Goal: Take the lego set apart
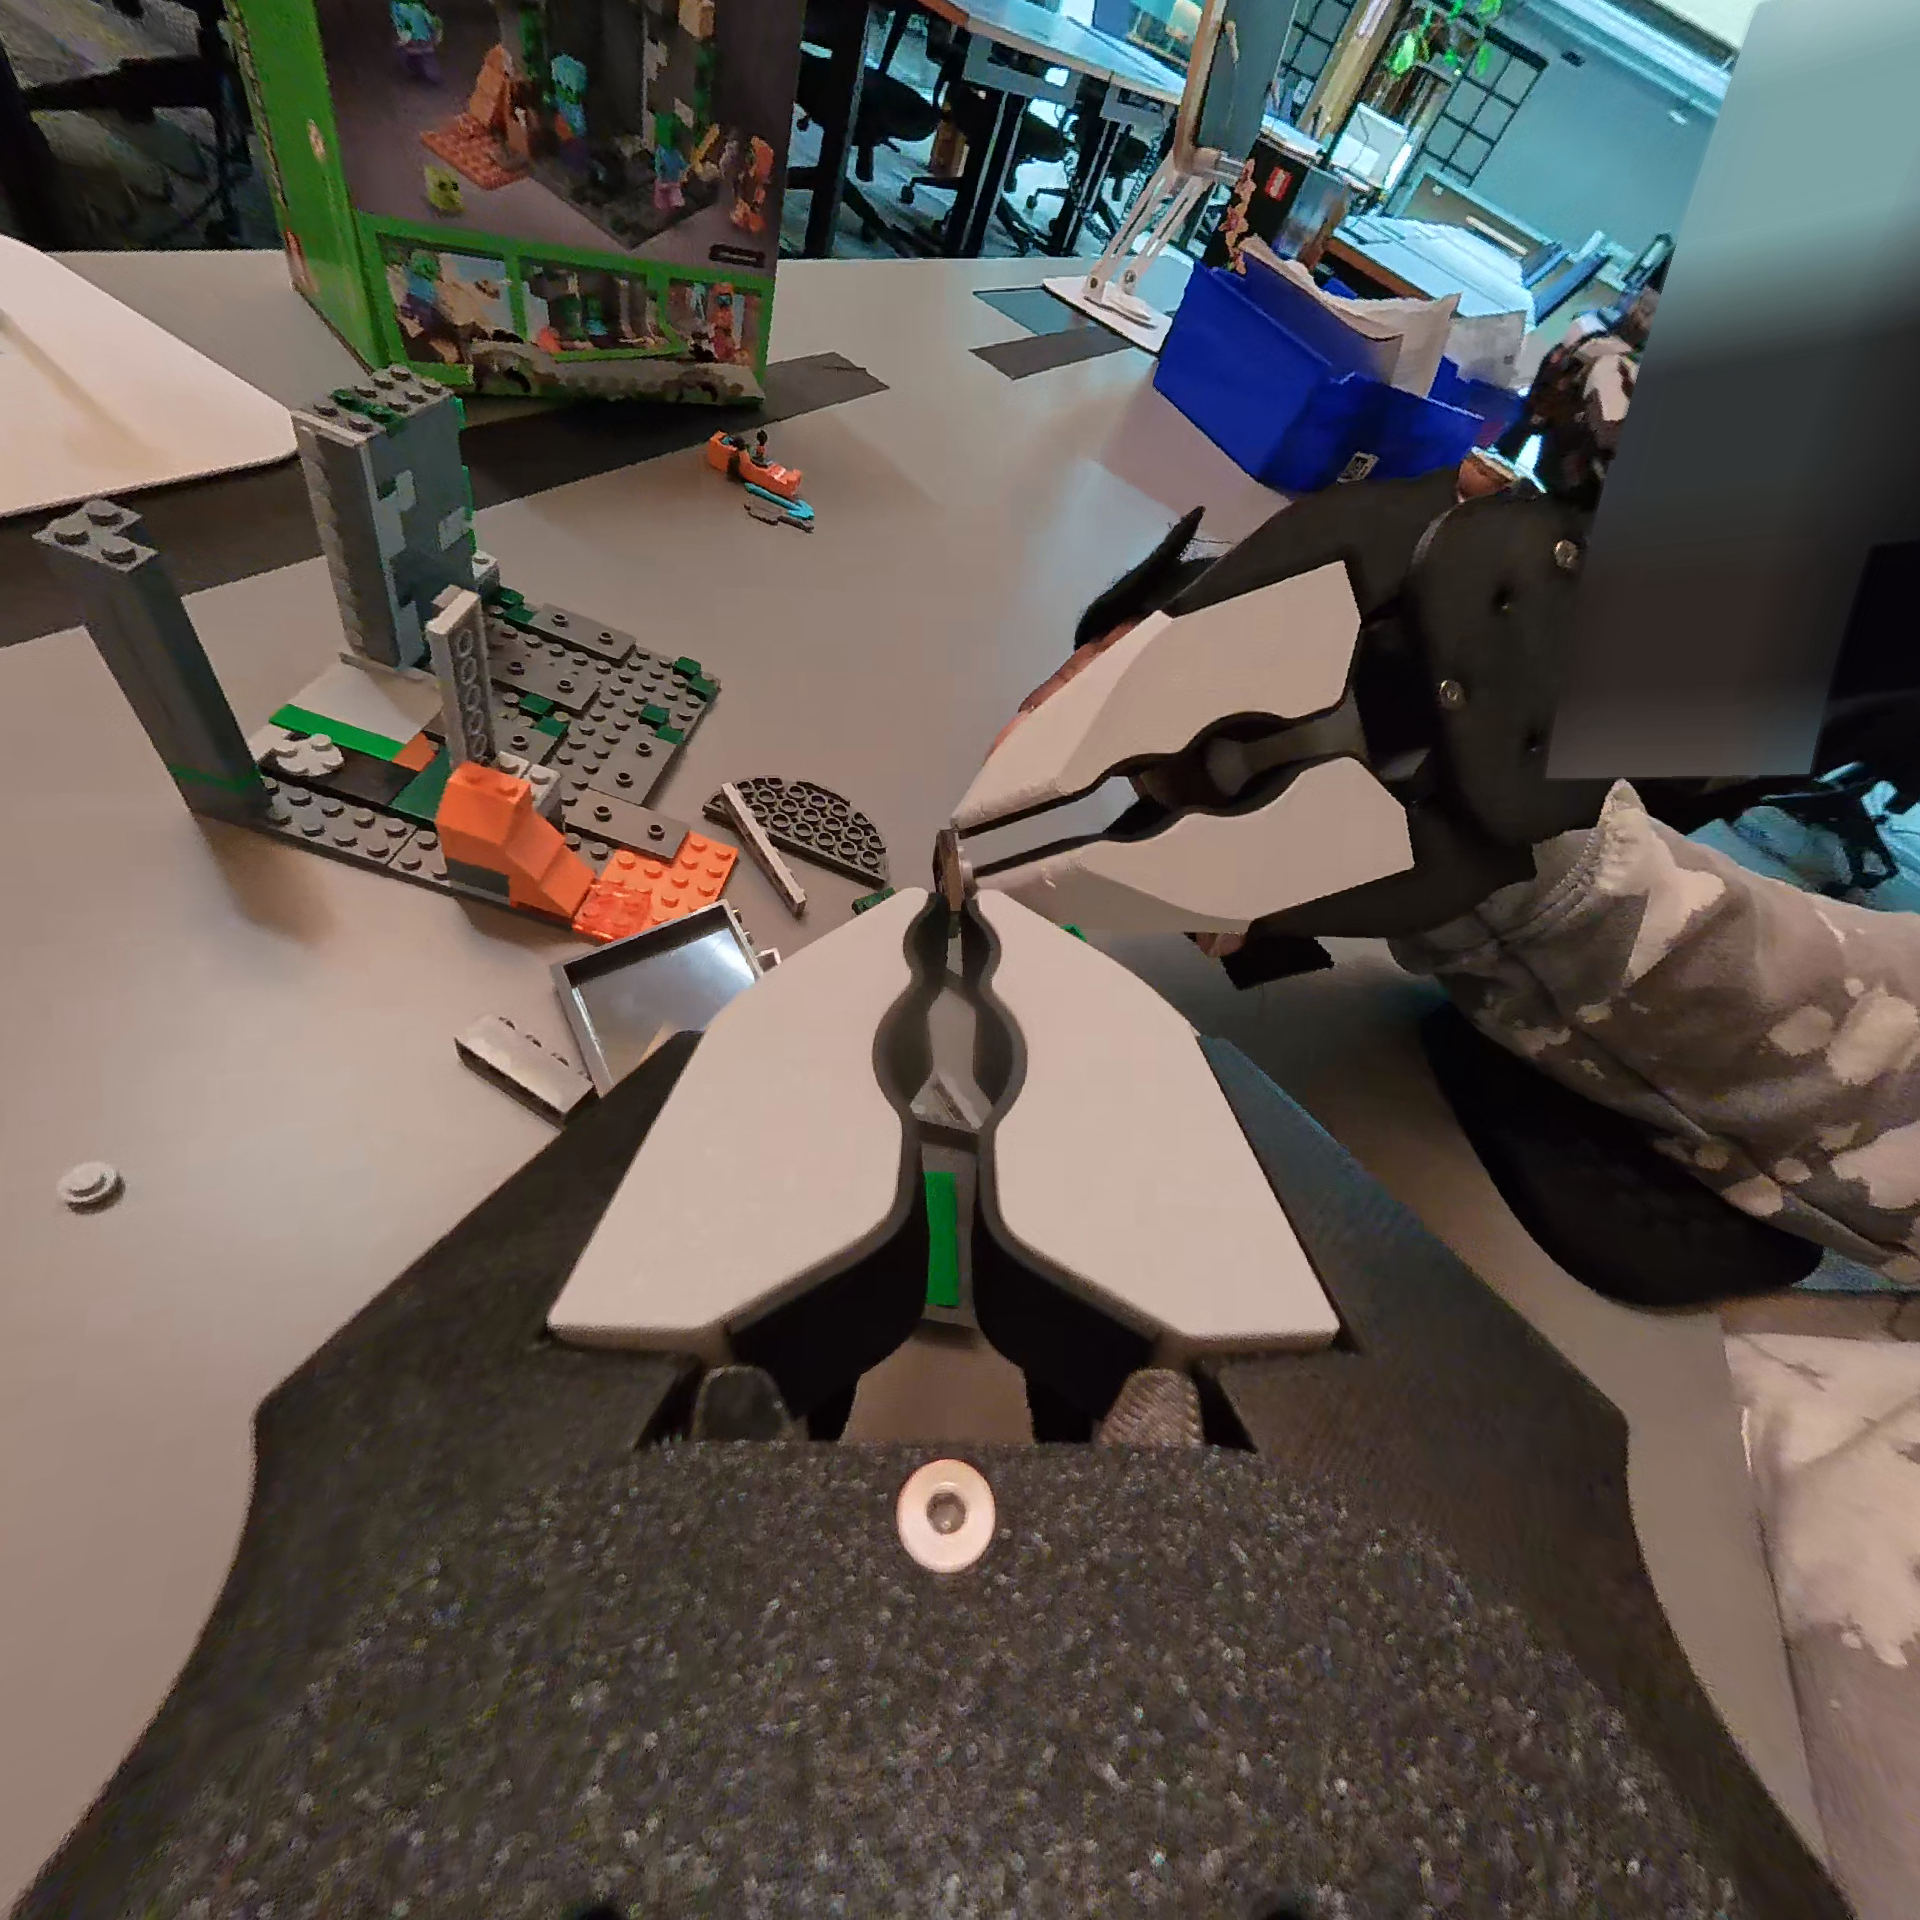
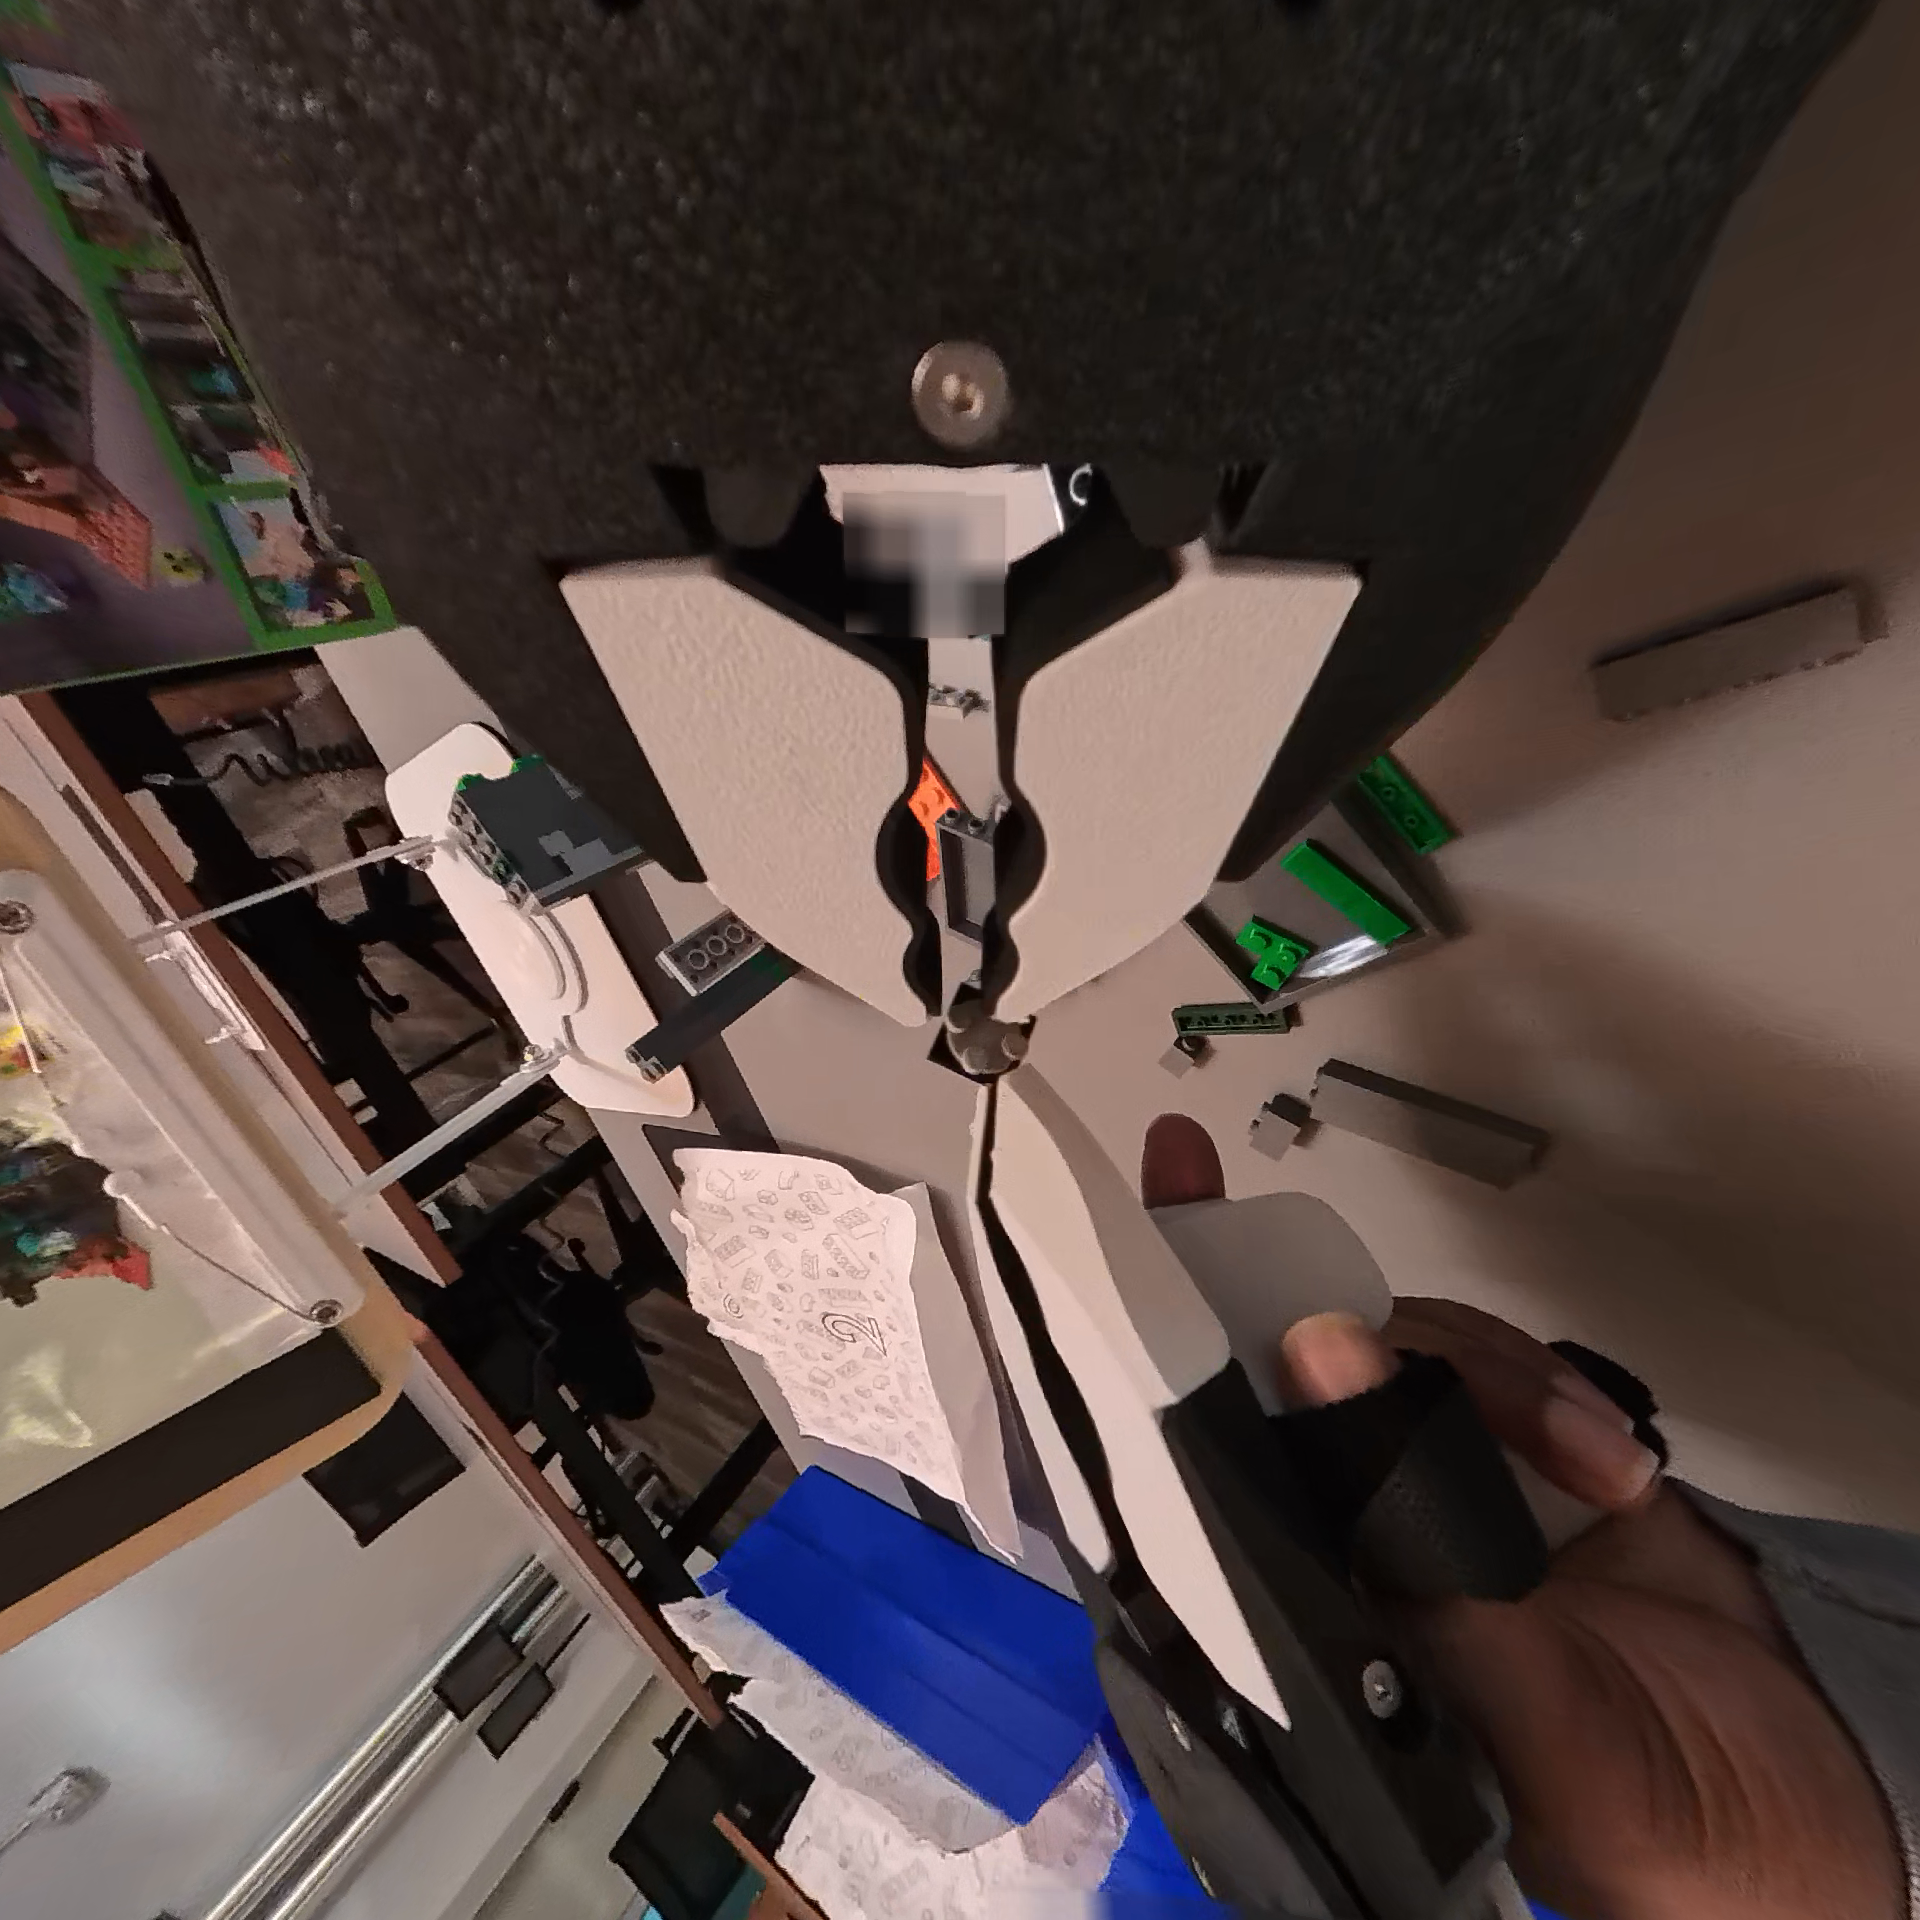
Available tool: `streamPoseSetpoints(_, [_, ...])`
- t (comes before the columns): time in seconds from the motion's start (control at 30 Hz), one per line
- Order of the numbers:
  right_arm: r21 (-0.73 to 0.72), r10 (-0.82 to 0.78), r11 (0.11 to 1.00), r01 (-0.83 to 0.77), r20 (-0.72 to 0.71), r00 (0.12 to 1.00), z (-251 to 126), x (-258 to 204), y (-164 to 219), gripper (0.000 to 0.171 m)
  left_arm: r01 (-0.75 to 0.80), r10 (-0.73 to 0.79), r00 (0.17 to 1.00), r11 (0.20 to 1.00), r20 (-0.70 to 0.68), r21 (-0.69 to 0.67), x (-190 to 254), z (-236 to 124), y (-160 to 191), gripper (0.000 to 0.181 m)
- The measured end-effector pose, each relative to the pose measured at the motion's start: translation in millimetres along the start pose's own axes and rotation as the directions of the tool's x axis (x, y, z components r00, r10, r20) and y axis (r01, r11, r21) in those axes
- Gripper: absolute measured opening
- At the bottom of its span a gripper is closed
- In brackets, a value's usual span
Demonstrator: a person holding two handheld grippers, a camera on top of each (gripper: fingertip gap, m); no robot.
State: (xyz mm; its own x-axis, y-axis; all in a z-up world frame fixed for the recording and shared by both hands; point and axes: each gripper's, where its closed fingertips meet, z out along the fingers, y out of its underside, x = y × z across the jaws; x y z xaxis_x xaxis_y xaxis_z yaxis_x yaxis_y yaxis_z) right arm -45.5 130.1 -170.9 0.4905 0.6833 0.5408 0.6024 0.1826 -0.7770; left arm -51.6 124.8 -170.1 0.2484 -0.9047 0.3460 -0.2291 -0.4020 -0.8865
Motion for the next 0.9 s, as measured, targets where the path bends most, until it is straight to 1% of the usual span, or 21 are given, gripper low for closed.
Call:
streamPoseSetpoints(0.13, [0.004,0.006,1.000,-0.006,0.008,1.000,-1,-1,-1,0.003,-0.055,0.055,0.998,0.998,0.007,-0.015,3,1,2,0.003])
streamPoseSetpoints(0.23, [0.014,0.016,1.000,-0.016,0.023,1.000,-2,-2,-2,0.003,-0.092,0.092,0.996,0.996,0.007,-0.019,5,0,2,0.003])
streamPoseSetpoints(0.3, [0.014,0.018,1.000,-0.018,0.041,0.999,-3,-4,-2,0.007,-0.134,0.134,0.991,0.991,0.011,-0.027,7,1,3,0.003])
streamPoseSetpoints(0.37, [0.009,0.009,1.000,-0.009,0.043,0.999,-3,-4,-1,0.006,-0.173,0.174,0.984,0.984,0.024,-0.048,7,2,5,0.003])
streamPoseSetpoints(0.57, [0.000,-0.010,1.000,0.010,0.030,0.999,-4,-3,-1,0.004,-0.208,0.210,0.977,0.977,0.045,-0.056,8,3,5,0.003])
streamPoseSetpoints(0.67, [0.006,0.012,1.000,-0.012,0.007,1.000,-5,2,-4,0.004,-0.195,0.196,0.979,0.981,0.061,-0.021,8,3,-1,0.003])
streamPoseSetpoints(0.8, [0.022,0.022,1.000,-0.021,-0.055,0.998,-8,11,-10,0.002,-0.127,0.121,0.988,0.990,0.092,0.059,6,1,-15,0.003])
streamPoseSetpoints(0.9, [0.031,0.014,0.999,-0.012,-0.062,0.998,-8,11,-14,0.000,-0.073,0.060,0.990,0.992,0.126,0.103,-1,-2,-21,0.003])
